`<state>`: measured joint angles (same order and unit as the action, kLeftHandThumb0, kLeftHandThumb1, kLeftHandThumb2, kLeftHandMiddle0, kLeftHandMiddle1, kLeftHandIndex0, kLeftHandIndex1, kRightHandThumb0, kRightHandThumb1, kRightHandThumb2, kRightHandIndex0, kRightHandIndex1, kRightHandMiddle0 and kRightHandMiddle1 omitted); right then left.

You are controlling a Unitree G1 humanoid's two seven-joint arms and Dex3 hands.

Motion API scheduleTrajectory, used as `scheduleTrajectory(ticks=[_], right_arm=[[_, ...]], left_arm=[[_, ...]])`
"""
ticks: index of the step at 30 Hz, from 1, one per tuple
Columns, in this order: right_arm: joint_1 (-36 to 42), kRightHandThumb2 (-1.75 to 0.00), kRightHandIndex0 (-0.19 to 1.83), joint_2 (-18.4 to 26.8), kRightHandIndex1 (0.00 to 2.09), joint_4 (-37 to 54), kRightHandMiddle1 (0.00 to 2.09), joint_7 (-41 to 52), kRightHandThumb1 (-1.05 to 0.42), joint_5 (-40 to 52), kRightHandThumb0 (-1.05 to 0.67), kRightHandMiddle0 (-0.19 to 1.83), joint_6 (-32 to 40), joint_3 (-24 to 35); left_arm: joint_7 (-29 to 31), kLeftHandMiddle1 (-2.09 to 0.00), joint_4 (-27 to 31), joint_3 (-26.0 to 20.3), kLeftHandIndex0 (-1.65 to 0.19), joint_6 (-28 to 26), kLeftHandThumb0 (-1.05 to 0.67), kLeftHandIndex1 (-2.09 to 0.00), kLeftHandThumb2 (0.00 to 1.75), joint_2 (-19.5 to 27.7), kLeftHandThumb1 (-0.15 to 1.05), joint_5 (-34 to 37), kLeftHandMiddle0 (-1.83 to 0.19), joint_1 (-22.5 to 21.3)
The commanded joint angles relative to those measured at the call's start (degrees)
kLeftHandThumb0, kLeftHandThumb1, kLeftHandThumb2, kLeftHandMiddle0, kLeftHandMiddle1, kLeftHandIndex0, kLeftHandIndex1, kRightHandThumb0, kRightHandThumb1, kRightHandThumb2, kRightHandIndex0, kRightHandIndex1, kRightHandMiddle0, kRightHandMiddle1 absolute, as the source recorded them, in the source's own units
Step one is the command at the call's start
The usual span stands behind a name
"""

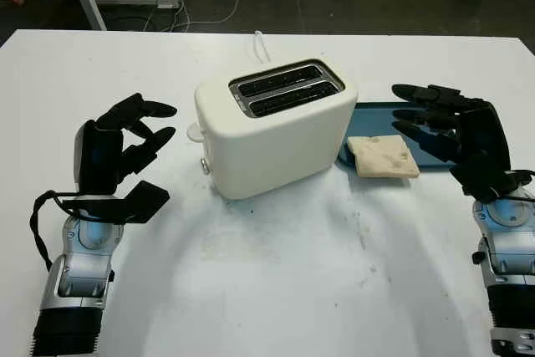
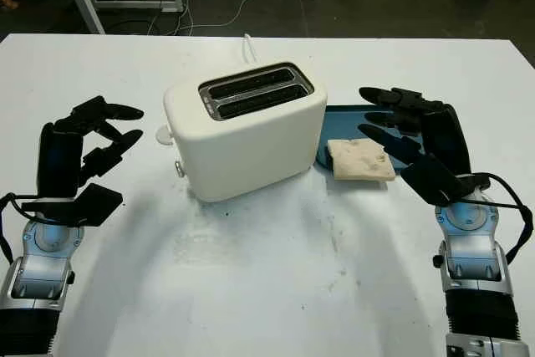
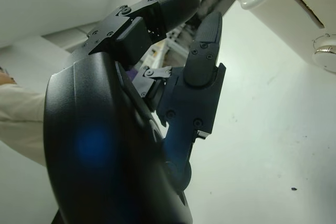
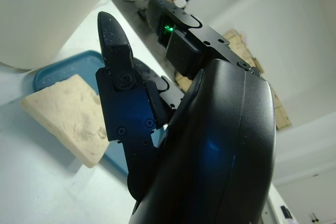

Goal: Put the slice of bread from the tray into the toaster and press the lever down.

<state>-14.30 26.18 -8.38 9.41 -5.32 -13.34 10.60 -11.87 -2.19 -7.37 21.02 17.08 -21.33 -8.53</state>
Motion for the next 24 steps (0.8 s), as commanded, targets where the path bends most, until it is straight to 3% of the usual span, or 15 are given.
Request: scheduleTrajectory(ticks=[1, 10, 21, 24], right_arm=[[0.11, -0.04, 0.95, 0.28, 0.00, 0.33, 0.00, 0.31, -0.92, 0.87, -0.40, 0.81, -0.64, 0.29], [0.86, -0.04, 0.96, 0.87, 0.00, 1.23, 0.00, -0.20, -0.92, -1.10, -0.41, 0.81, -0.23, 0.06], [12.87, 0.00, 0.74, 5.25, 0.00, 10.20, 0.00, -18.28, -0.76, -30.74, -0.48, 0.70, -5.73, -3.87], [14.63, 0.00, 0.66, 5.99, 0.00, 10.57, 0.00, -20.23, -0.75, -36.64, -0.48, 0.64, -3.69, -5.67]], left_arm=[[0.20, -1.45, 0.83, 0.23, -0.76, -0.37, -0.34, -0.78, 0.06, 0.44, 0.92, -0.02, -0.70, -0.52], [0.39, -1.45, 0.46, 0.32, -0.76, 0.01, -0.35, -0.77, 0.06, 0.50, 0.92, 0.32, -0.69, -0.72], [-0.24, -1.46, -0.32, 0.29, -0.76, 0.76, -0.34, -0.77, 0.06, 0.55, 0.92, -0.05, -0.69, -0.87], [-0.12, -1.46, -0.33, 0.33, -0.76, 0.96, -0.34, -0.77, 0.05, 0.63, 0.92, 0.13, -0.70, -0.93]])
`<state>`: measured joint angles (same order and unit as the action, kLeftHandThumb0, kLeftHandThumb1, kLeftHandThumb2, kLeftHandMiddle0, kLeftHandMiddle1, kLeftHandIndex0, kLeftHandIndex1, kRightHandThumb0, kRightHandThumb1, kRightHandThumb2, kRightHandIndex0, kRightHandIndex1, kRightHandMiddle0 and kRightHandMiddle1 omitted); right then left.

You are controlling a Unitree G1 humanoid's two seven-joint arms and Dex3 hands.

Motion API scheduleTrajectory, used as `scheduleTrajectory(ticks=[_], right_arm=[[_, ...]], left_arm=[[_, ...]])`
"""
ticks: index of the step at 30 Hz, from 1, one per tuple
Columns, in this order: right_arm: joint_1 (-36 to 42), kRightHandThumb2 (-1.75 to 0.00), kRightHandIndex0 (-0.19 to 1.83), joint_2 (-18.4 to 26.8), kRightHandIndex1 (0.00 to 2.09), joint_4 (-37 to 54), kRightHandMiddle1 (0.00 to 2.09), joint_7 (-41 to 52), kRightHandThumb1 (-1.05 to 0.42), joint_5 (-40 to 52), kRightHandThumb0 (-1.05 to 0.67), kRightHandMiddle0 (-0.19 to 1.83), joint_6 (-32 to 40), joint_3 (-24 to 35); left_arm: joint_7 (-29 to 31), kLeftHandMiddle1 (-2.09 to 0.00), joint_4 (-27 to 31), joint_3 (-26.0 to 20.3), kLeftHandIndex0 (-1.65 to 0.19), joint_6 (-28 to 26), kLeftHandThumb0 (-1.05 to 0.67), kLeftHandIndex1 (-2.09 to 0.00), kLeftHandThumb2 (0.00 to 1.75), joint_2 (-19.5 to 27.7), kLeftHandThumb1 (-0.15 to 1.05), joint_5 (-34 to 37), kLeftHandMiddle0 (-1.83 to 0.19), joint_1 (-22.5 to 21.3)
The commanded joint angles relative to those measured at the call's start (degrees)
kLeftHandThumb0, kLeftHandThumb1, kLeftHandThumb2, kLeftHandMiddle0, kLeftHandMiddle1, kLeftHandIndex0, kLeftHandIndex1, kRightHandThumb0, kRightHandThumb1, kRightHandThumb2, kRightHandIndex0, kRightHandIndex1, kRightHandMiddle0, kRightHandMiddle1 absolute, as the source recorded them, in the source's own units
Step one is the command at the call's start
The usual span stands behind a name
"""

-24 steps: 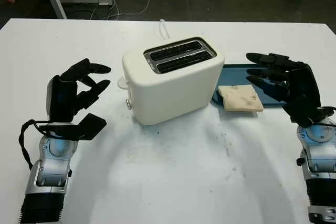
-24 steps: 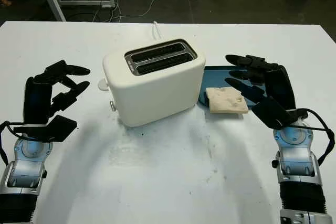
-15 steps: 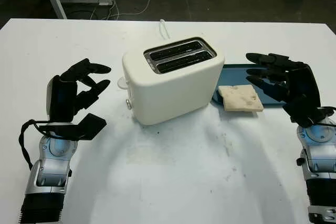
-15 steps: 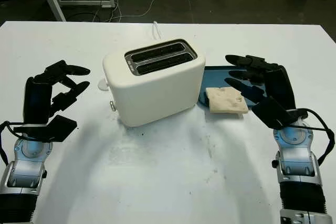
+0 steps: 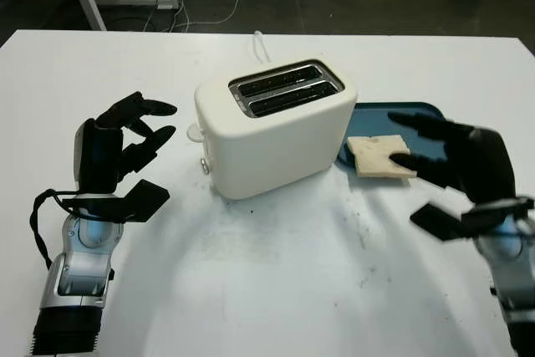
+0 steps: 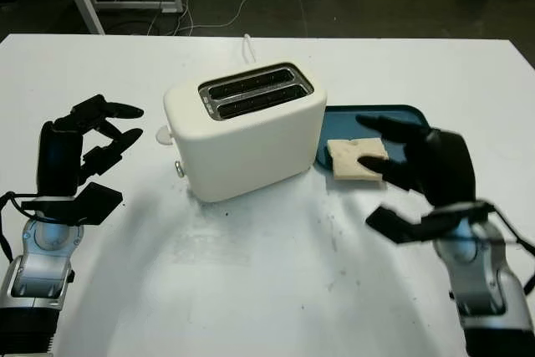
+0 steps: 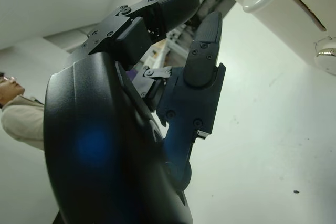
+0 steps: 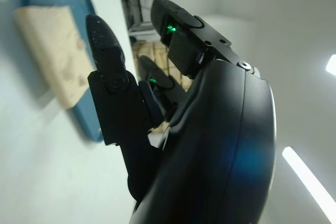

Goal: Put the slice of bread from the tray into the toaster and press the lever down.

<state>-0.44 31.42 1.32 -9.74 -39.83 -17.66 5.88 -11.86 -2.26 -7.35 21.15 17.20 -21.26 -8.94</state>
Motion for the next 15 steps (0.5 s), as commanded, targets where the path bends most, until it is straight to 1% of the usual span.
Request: scheduleTrajectory(ticks=[1, 4, 9, 15], right_arm=[[0.90, 0.00, 0.64, 0.99, 0.00, 0.66, 0.00, -1.58, -0.75, -4.14, -0.48, 0.63, 1.42, -1.61], [0.47, 0.00, 0.61, 0.89, 0.00, -1.28, 0.00, -2.47, -0.74, -8.70, -0.48, 0.61, 4.42, -3.63], [-1.26, 0.00, 0.49, 0.87, 0.00, -5.85, 0.00, -1.92, -0.75, -14.22, -0.52, 0.51, 10.77, -8.08], [-4.48, 0.00, 0.46, 1.47, 0.00, -13.43, 0.00, -5.66, -0.76, -17.32, -0.53, 0.46, 13.59, -12.95]], left_arm=[[-0.17, -1.46, -0.18, 0.31, -0.76, 0.80, -0.34, -0.77, 0.05, 0.50, 0.92, -0.02, -0.70, -0.48], [-0.13, -1.45, -0.11, 0.28, -0.76, 0.80, -0.34, -0.77, 0.06, 0.70, 0.92, -0.15, -0.70, -0.39], [0.01, -1.46, -0.27, 0.20, -0.76, 1.12, -0.34, -0.78, 0.05, 0.95, 0.92, 0.37, -0.70, -0.46], [-0.02, -1.48, 0.02, 0.25, -0.76, 0.63, -0.34, -0.78, 0.05, 0.86, 0.92, 0.12, -0.69, -0.41]])
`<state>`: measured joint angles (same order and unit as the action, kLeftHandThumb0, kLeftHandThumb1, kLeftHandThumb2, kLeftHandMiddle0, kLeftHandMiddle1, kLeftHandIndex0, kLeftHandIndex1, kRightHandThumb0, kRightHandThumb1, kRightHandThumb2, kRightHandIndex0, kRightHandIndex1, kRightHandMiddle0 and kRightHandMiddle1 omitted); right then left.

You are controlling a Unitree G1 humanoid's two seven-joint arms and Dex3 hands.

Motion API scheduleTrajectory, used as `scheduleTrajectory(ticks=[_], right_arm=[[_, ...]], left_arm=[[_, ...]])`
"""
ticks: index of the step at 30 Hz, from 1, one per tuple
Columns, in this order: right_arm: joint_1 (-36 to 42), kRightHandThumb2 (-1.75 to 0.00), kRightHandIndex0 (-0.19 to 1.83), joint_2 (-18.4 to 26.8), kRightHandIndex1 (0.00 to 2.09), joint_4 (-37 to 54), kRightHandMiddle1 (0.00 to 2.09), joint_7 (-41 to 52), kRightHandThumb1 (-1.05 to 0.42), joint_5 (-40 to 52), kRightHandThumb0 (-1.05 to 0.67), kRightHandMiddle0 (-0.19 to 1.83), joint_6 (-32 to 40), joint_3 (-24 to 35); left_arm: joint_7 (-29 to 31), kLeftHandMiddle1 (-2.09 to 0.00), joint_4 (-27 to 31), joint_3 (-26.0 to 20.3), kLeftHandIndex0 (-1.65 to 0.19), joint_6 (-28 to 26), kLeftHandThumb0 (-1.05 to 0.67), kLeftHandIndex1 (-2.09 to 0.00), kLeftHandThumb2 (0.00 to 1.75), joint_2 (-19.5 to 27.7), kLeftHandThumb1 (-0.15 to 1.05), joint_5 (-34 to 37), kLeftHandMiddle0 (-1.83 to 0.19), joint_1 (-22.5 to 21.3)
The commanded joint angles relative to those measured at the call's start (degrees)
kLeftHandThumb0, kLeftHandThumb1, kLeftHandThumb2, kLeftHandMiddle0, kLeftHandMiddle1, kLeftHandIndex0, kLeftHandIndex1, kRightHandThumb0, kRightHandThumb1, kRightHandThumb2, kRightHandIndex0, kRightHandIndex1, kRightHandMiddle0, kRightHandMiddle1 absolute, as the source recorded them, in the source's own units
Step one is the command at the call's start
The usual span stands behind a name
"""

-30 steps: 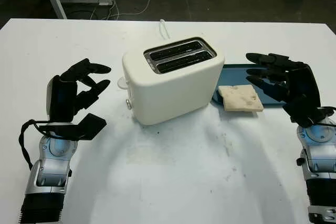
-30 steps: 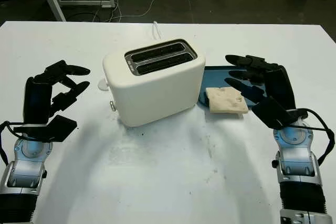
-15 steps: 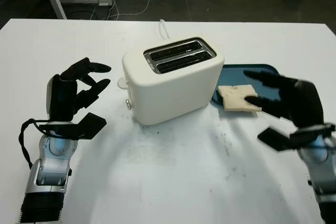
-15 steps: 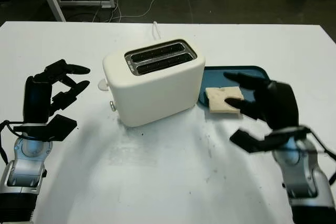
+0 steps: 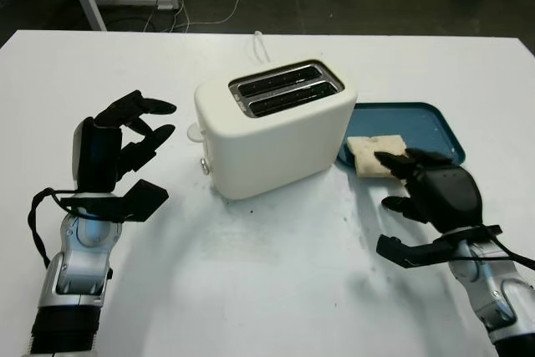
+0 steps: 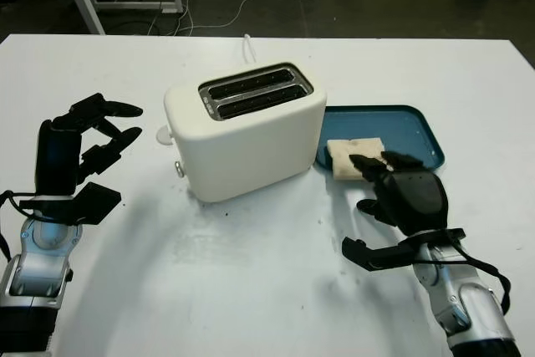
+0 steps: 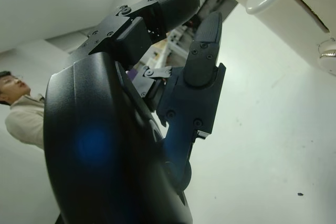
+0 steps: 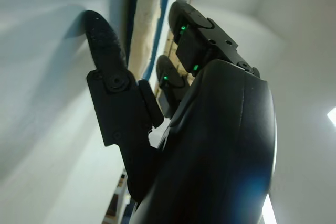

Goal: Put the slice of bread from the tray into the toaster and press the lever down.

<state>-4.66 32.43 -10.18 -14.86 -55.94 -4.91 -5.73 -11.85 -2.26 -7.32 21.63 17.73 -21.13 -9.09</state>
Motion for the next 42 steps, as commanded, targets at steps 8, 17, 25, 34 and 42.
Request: scheduleTrajectory(ticks=[8, 17, 25, 34, 42], right_arm=[[-6.11, 0.00, 0.48, 1.58, 0.01, -10.68, 0.01, -7.66, -0.76, -3.46, -0.49, 0.45, 2.73, -7.25], [-8.72, -0.01, 0.64, 2.47, 0.07, -13.87, 0.05, -13.56, -0.81, -2.75, -0.35, 0.58, 2.22, -9.99], [-10.09, -0.12, 0.71, 3.82, 1.56, -16.84, 0.99, -22.76, -0.92, -4.37, -0.36, 0.78, 0.87, -12.23], [-10.43, -0.26, 0.82, 5.34, 1.75, -16.56, 1.56, -24.14, -0.92, -5.07, -0.43, 0.64, 2.18, -14.57], [-11.29, -0.19, 0.80, 5.33, 1.75, -18.46, 1.66, -27.50, -0.92, -4.34, -0.40, 0.58, 0.84, -15.03]], left_arm=[[0.31, -1.43, -0.41, 0.44, -0.76, 1.15, -0.33, -0.78, 0.04, 0.24, 0.92, 0.67, -0.70, -0.28], [-0.72, -1.50, -0.87, 0.60, -0.76, 1.51, -0.34, -0.79, 0.04, 0.22, 0.92, -0.42, -0.69, -0.50], [-0.38, -1.50, -0.61, 0.55, -0.75, 1.10, -0.35, -0.80, 0.05, 0.25, 0.92, -0.10, -0.68, -0.38], [-0.84, -1.49, -0.86, 0.69, -0.75, 1.17, -0.35, -0.80, 0.05, 0.18, 0.92, -0.39, -0.69, -0.45], [-0.53, -1.51, -0.74, 0.93, -0.74, 1.15, -0.34, -0.81, 0.06, 0.19, 0.92, -0.01, -0.67, -0.38]])
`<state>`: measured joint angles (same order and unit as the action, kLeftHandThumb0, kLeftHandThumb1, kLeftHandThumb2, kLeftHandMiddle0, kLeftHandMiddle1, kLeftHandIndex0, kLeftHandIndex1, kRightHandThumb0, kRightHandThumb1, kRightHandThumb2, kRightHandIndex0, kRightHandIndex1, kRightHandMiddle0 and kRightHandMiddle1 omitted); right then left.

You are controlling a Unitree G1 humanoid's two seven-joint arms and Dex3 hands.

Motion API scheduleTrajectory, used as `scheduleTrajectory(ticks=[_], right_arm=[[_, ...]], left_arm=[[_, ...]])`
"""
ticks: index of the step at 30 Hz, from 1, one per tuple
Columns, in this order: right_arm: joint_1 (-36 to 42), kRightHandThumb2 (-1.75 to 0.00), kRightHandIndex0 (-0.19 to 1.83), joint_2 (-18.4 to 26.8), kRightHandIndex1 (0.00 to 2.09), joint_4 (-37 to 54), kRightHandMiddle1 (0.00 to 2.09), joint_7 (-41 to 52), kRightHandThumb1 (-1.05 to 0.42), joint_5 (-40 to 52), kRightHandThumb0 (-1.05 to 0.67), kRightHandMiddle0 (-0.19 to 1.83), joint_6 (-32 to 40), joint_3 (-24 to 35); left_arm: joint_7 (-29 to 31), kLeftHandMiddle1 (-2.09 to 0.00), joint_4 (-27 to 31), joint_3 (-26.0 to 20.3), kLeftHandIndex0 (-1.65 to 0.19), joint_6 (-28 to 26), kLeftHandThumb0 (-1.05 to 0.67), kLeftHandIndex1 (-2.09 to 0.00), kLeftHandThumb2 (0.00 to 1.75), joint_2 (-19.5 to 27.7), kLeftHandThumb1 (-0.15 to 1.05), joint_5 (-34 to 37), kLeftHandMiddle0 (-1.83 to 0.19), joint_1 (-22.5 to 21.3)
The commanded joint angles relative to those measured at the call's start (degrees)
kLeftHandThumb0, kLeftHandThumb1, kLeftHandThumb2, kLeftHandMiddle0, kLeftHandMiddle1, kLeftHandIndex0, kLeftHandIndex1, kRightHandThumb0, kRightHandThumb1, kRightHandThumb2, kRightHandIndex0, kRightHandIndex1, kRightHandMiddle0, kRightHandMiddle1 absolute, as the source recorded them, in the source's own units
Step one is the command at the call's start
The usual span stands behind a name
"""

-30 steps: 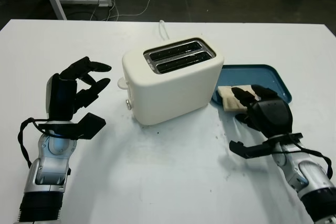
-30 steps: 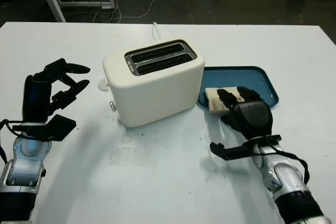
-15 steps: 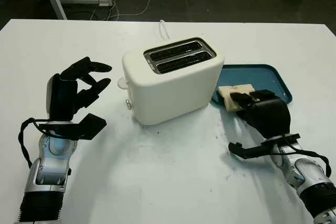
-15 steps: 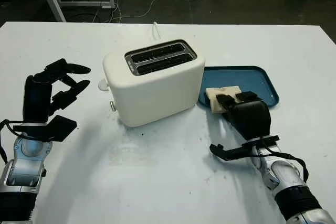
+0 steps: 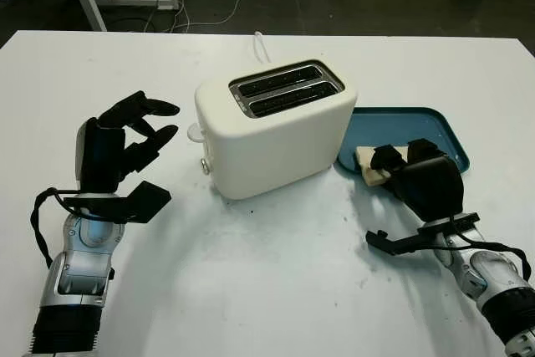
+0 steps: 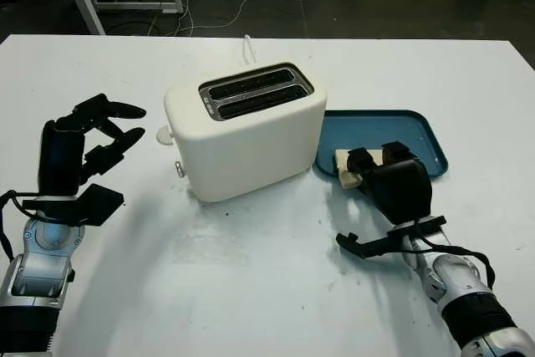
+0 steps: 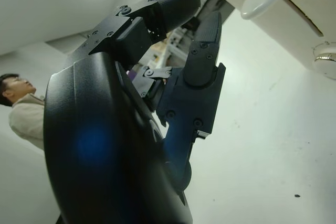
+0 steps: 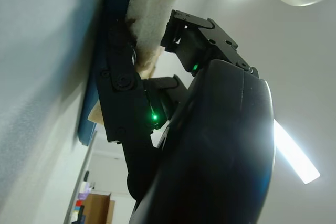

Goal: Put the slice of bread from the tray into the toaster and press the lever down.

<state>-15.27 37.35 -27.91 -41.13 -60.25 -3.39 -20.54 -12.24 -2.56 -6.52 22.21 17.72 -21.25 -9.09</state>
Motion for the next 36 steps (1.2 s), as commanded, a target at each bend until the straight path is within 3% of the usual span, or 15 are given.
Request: scheduleTrajectory(ticks=[1, 6, 12, 17, 21, 24, 27, 28, 29, 30, 31, 33, 36], right_arm=[[-0.82, -0.18, 0.80, 0.32, 1.75, -0.87, 1.69, -1.31, -0.92, 0.47, -0.40, 0.57, -0.89, -0.05], [-2.30, -0.19, 0.74, 1.10, 1.75, 0.22, 1.74, 3.92, -0.92, 8.73, -0.37, 0.48, -7.37, 3.31], [-4.60, -0.34, 0.78, 3.24, 1.75, 4.92, 1.72, 15.56, -0.92, 18.08, -0.41, 0.47, -12.22, 8.87], [-7.12, -0.25, 0.77, 5.28, 1.75, 8.68, 1.46, 19.79, -0.92, 19.54, -0.36, 0.60, -13.11, 11.95], [-8.41, -0.18, 0.77, 5.79, 1.75, 11.68, 1.45, 24.71, -0.92, 22.26, -0.33, 0.63, -13.10, 14.58], [-10.00, -0.17, 0.76, 6.91, 1.75, 13.56, 1.26, 29.63, -0.92, 24.25, -0.31, 0.74, -12.99, 16.29], [-13.37, -0.16, 0.78, 8.76, 1.58, 13.53, 0.52, 36.53, -0.92, 28.10, -0.25, 1.04, -13.71, 17.89], [-15.14, -0.16, 0.77, 9.23, 1.63, 13.26, 0.46, 39.69, -0.92, 29.92, -0.24, 1.09, -13.34, 18.32], [-17.10, -0.17, 0.74, 9.45, 1.68, 12.31, 0.67, 43.12, -0.92, 32.91, -0.24, 1.04, -13.83, 18.88], [-19.23, -0.18, 0.72, 9.57, 1.72, 11.02, 1.10, 46.54, -0.92, 36.12, -0.20, 0.84, -14.86, 19.38], [-21.31, -0.18, 0.72, 9.64, 1.73, 9.68, 1.31, 49.88, -0.92, 39.09, -0.19, 0.75, -15.67, 19.75], [-26.79, -0.22, 0.70, 9.76, 1.74, 6.67, 1.51, 57.38, -0.92, 43.83, -0.19, 0.66, -15.33, 19.70], [-34.96, -0.22, 0.78, 8.27, 1.75, 2.87, 1.62, 66.20, -0.92, 49.27, -0.20, 0.67, -11.99, 19.67]], left_arm=[[0.03, -1.50, -0.28, 0.16, -0.74, 0.41, -0.34, -0.81, 0.06, 0.17, 0.92, 0.27, -0.67, -0.32], [0.14, -1.48, 0.13, 0.39, -0.73, -0.37, -0.35, -0.82, 0.07, 0.23, 0.92, -0.22, -0.68, -0.45], [0.39, -1.49, 0.95, 0.54, -0.74, -1.86, -0.37, -0.82, 0.06, -0.23, 0.92, -0.06, -0.68, -0.47], [0.30, -1.49, 0.79, 0.62, -0.74, -1.41, -0.35, -0.82, 0.06, 0.05, 0.92, 0.06, -0.67, -0.49], [0.51, -1.53, 0.94, 0.58, -0.74, -1.43, -0.35, -0.82, 0.06, 0.11, 0.92, 0.34, -0.65, -0.37], [0.33, -1.52, 1.06, 0.61, -0.73, -1.60, -0.35, -0.82, 0.06, 0.15, 0.92, -0.08, -0.65, -0.33], [0.38, -1.51, 1.27, 0.68, -0.73, -1.78, -0.35, -0.82, 0.07, 0.16, 0.92, -0.27, -0.66, -0.27], [0.34, -1.50, 1.33, 0.68, -0.73, -1.85, -0.35, -0.82, 0.07, 0.14, 0.92, -0.35, -0.66, -0.25], [0.30, -1.50, 1.36, 0.67, -0.73, -1.88, -0.35, -0.82, 0.07, 0.15, 0.92, -0.44, -0.66, -0.24], [0.22, -1.49, 1.28, 0.67, -0.73, -1.77, -0.35, -0.82, 0.07, 0.15, 0.92, -0.46, -0.66, -0.26], [0.16, -1.49, 1.19, 0.66, -0.74, -1.69, -0.36, -0.82, 0.06, 0.15, 0.92, -0.46, -0.66, -0.28], [0.17, -1.48, 1.22, 0.62, -0.74, -1.99, -0.36, -0.82, 0.06, 0.09, 0.92, -0.41, -0.66, -0.25], [0.29, -1.47, 1.04, 0.65, -0.74, -1.64, -0.35, -0.82, 0.06, 0.22, 0.92, -0.21, -0.67, -0.28]])
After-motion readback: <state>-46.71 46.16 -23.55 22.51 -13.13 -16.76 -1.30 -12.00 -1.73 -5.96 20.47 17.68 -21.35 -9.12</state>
